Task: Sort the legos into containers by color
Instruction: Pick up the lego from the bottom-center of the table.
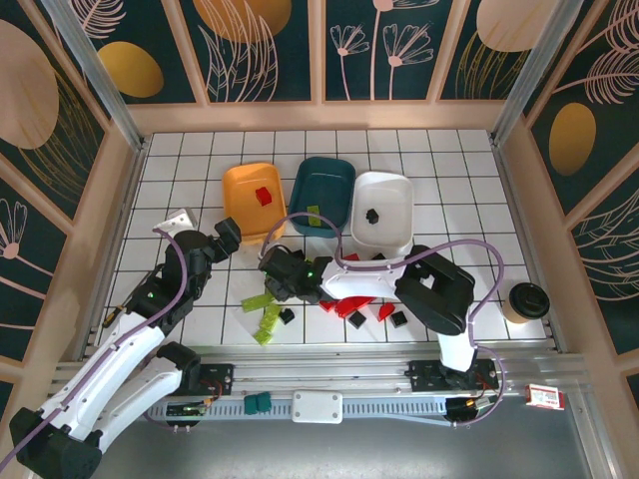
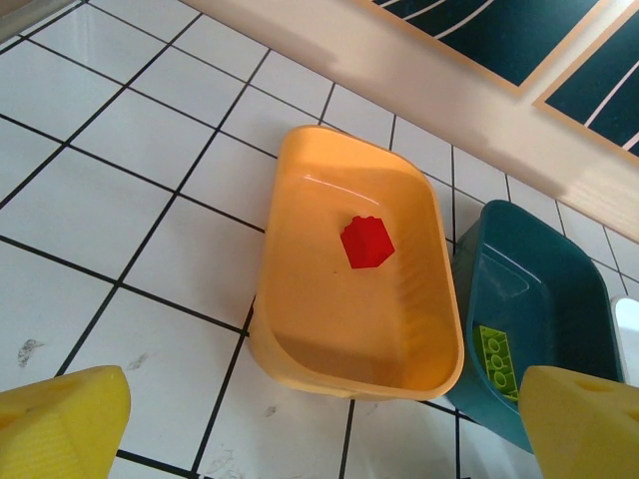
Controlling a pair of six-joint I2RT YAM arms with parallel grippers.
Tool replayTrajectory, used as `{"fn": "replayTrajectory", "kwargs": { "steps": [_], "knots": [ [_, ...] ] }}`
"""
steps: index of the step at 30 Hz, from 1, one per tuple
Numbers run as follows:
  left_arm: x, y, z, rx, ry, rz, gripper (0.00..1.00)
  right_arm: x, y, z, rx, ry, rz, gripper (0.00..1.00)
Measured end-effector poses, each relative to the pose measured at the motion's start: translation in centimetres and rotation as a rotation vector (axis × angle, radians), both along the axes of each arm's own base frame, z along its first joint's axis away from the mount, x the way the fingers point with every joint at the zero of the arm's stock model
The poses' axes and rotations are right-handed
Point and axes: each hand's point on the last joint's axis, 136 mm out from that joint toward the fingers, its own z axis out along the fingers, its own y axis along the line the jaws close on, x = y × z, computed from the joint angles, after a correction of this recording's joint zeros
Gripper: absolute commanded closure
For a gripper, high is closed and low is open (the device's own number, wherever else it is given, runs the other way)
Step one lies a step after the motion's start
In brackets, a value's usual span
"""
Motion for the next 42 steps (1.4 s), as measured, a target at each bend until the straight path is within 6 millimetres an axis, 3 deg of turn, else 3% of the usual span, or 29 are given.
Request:
{"fn": "replayTrajectory", "kwargs": {
  "steps": [5,13,21,29,38,42],
  "knots": [
    [0.0,0.0,0.0,0.0,0.0,0.0,0.01,-0.2,-0.1,-0.6,-0.03,-0.002,0.025,0.4],
    [0.0,0.0,0.0,0.0,0.0,0.0,0.01,-0.4,-0.2,-1.2,-0.038,0.018,0.035,0.54],
    [0.0,0.0,0.0,0.0,0.0,0.0,0.01,1.0,-0.8,-1.6,0.016,0.108,-0.012,0.46],
    [0.1,-0.1,-0.2,0.003,0.007,-0.001,0.01,0.9,-0.5,-2.1,0.024,0.145,0.0,0.47],
    [0.1,-0.1,-0.4,0.006,0.013,0.0,0.01,1.2,-0.3,-2.5,0.007,0.133,0.001,0.72],
    [0.2,-0.1,-0.5,0.008,0.017,-0.001,0.01,0.8,-0.4,-1.7,0.035,0.133,0.027,0.78]
  ]
}}
